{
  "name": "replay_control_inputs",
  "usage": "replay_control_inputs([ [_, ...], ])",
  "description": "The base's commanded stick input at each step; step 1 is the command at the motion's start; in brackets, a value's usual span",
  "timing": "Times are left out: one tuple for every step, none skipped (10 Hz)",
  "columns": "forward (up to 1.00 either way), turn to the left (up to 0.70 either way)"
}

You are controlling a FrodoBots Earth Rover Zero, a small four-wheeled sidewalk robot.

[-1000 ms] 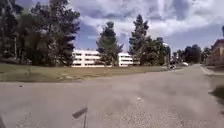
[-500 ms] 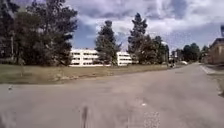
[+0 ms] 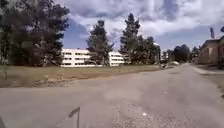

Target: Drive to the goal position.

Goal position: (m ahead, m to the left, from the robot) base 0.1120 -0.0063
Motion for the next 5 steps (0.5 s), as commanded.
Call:
replay_control_inputs([
  [0.70, -0.27],
  [0.70, -0.27],
  [0.70, -0.27],
  [0.70, -0.27],
  [0.70, -0.27],
])
